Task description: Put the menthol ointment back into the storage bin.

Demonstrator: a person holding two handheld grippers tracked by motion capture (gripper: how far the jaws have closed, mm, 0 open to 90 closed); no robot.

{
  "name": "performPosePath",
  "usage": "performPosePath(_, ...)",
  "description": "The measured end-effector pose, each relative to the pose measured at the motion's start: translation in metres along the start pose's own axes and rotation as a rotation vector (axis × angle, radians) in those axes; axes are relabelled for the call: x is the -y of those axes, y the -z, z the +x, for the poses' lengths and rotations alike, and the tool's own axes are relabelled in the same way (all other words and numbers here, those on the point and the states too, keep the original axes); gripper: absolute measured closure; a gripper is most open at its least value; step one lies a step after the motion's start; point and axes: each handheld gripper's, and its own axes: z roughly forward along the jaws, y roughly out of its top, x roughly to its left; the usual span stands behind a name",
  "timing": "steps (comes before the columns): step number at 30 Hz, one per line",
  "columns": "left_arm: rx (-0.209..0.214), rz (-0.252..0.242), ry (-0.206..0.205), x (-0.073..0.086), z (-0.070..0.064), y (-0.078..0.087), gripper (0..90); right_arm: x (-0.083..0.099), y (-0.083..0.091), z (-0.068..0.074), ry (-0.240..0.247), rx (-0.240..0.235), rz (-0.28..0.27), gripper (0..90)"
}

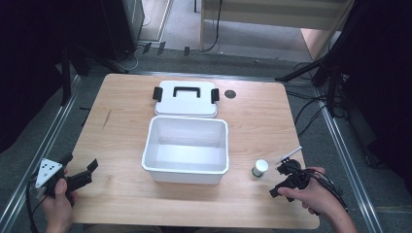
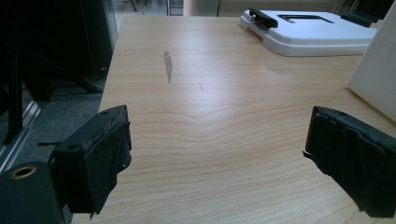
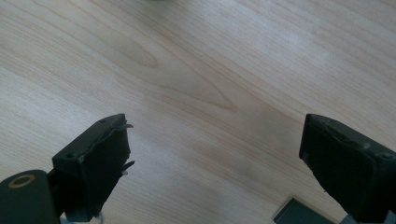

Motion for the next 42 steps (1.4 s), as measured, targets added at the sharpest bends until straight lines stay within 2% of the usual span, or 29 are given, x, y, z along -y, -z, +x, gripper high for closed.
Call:
performPosePath(1, 0.003, 0.000, -0.001, 0.000, 0.000, 0.000, 7.8, -0.004, 0.002, 0.002, 0.013, 0.009, 0.009, 13.4)
performPosePath(4, 0.007, -0.001, -0.002, 0.000, -0.001, 0.001, 7.8, -0.009, 0.004, 0.005, 0.015, 0.007, 0.014, 13.9)
performPosePath(5, 0.009, 0.001, -0.001, 0.001, -0.001, 0.001, 7.8, -0.013, 0.007, 0.008, 0.041, 0.014, 0.022, 14.1)
performPosePath(9, 0.008, -0.001, 0.005, 0.001, 0.000, 0.001, 7.8, -0.022, 0.012, 0.016, 0.071, 0.022, 0.033, 14.0)
performPosePath(15, 0.013, 0.000, 0.013, 0.001, 0.000, 0.002, 7.8, -0.034, 0.020, 0.021, 0.088, 0.025, 0.019, 14.0)
performPosePath(22, 0.019, 0.002, 0.015, 0.001, 0.000, 0.002, 7.8, -0.047, 0.023, 0.026, 0.080, 0.008, 0.017, 14.3)
performPosePath(24, 0.021, 0.001, 0.015, 0.001, 0.001, 0.002, 7.8, -0.051, 0.023, 0.026, 0.069, -0.001, 0.013, 16.5)
performPosePath(25, 0.021, 0.001, 0.015, 0.001, 0.001, 0.002, 7.8, -0.054, 0.023, 0.026, 0.066, -0.002, 0.011, 21.5)
performPosePath(30, 0.019, 0.000, 0.007, 0.001, 0.000, 0.002, 7.8, -0.059, 0.021, 0.028, 0.074, -0.013, 0.009, 23.3)
performPosePath(36, 0.020, 0.001, 0.006, 0.001, 0.000, 0.002, 7.9, -0.067, 0.021, 0.027, 0.038, -0.006, -0.014, 26.7)
performPosePath(39, 0.021, 0.000, 0.008, 0.001, 0.000, 0.002, 7.9, -0.071, 0.022, 0.026, 0.015, -0.026, -0.037, 29.3)
performPosePath(42, 0.021, 0.001, 0.005, 0.001, 0.000, 0.002, 7.9, -0.073, 0.022, 0.027, 0.012, -0.031, -0.040, 31.1)
